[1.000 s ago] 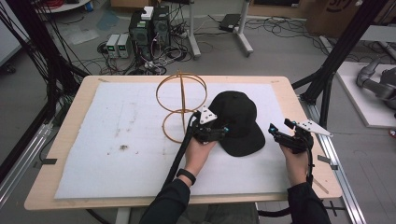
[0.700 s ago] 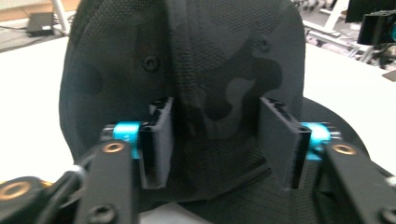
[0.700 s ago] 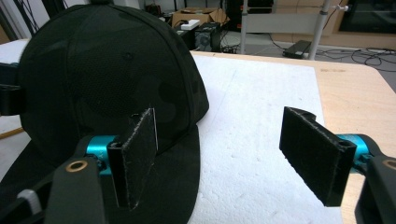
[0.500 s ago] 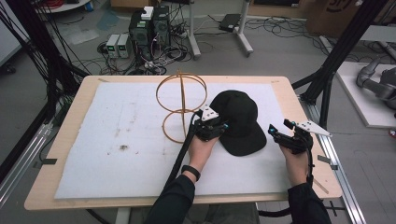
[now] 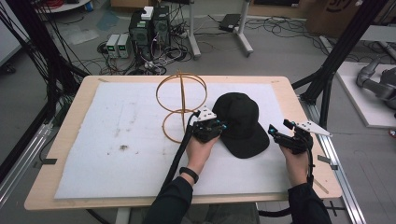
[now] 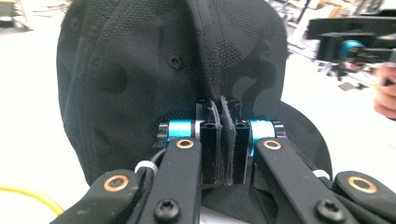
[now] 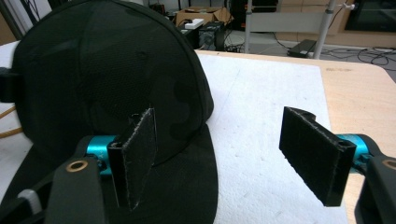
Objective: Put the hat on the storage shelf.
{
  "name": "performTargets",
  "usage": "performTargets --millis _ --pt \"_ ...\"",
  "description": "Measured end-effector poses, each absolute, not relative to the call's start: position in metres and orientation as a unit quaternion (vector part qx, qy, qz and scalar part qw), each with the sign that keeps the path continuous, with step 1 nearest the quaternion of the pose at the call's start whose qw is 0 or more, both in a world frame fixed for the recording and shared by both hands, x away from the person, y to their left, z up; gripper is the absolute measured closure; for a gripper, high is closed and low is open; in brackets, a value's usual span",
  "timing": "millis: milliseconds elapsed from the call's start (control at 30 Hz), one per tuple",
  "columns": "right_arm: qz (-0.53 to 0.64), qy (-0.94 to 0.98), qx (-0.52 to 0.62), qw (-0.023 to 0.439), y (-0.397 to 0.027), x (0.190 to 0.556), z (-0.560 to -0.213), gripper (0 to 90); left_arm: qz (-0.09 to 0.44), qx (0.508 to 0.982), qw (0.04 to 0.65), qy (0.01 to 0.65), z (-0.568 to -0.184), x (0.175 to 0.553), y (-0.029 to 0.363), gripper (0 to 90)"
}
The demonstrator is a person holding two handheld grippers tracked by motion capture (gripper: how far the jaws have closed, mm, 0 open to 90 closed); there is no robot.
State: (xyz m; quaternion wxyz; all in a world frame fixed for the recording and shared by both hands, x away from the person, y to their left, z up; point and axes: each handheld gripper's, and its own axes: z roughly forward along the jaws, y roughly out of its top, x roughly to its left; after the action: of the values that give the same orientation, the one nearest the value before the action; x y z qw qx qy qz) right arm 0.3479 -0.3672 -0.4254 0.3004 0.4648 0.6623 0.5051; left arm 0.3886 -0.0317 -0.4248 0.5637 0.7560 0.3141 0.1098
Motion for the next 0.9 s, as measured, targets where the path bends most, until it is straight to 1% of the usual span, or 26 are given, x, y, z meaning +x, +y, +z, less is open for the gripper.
performTargets --millis 100,133,167,200,267,300,400,433,500,600,633,667,767,800,867,900 --pt "0.505 0.663 0.465 0.301 -0.368 0.348 -0.426 27.4 0.097 0.748 0.575 0.315 -0.43 0.38 -0.029 85.8" --pt "0.505 0.662 0.465 0.301 -0.368 0.347 -0.426 27.4 0.097 0.748 0.574 0.318 -0.431 0.379 -0.028 83.8" --pt "0.504 0.662 0.465 0.301 -0.368 0.347 -0.425 27.4 0.103 0.749 0.571 0.32 -0.43 0.378 -0.027 80.3" --pt "0.504 0.662 0.466 0.301 -0.368 0.347 -0.425 27.4 0.113 0.749 0.57 0.32 -0.429 0.377 -0.027 74.9" --pt "0.504 0.663 0.465 0.302 -0.368 0.347 -0.425 27.4 0.137 0.737 0.576 0.326 -0.426 0.378 -0.027 60.4" --pt "0.504 0.663 0.464 0.302 -0.368 0.347 -0.425 27.4 0.137 0.737 0.576 0.326 -0.426 0.378 -0.027 57.5" --pt "0.503 0.664 0.464 0.301 -0.367 0.347 -0.426 27.4 0.151 0.733 0.579 0.324 -0.425 0.381 -0.027 52.4" --pt "0.502 0.665 0.464 0.3 -0.367 0.347 -0.426 27.4 0.137 0.731 0.585 0.324 -0.427 0.384 -0.029 51.8" --pt "0.503 0.665 0.465 0.299 -0.367 0.347 -0.426 27.4 0.132 0.731 0.587 0.322 -0.427 0.385 -0.031 51.0" --pt "0.503 0.665 0.462 0.301 -0.367 0.348 -0.426 27.4 0.134 0.746 0.576 0.307 -0.427 0.387 -0.039 49.6" --pt "0.504 0.664 0.464 0.299 -0.367 0.348 -0.426 27.4 0.136 0.747 0.574 0.305 -0.428 0.388 -0.041 52.5" --pt "0.504 0.664 0.464 0.3 -0.367 0.348 -0.426 27.4 0.134 0.748 0.575 0.304 -0.429 0.388 -0.042 57.6" --pt "0.504 0.664 0.464 0.299 -0.367 0.348 -0.426 27.4 0.121 0.745 0.574 0.318 -0.432 0.391 -0.041 68.9" --pt "0.505 0.664 0.463 0.299 -0.367 0.348 -0.426 27.4 0.114 0.742 0.58 0.318 -0.432 0.392 -0.04 74.7" --pt "0.503 0.666 0.463 0.3 -0.367 0.348 -0.426 27.4 0.105 0.739 0.584 0.321 -0.431 0.393 -0.037 83.4" --pt "0.503 0.666 0.463 0.3 -0.367 0.348 -0.426 27.4 0.103 0.737 0.587 0.318 -0.43 0.393 -0.037 84.7"
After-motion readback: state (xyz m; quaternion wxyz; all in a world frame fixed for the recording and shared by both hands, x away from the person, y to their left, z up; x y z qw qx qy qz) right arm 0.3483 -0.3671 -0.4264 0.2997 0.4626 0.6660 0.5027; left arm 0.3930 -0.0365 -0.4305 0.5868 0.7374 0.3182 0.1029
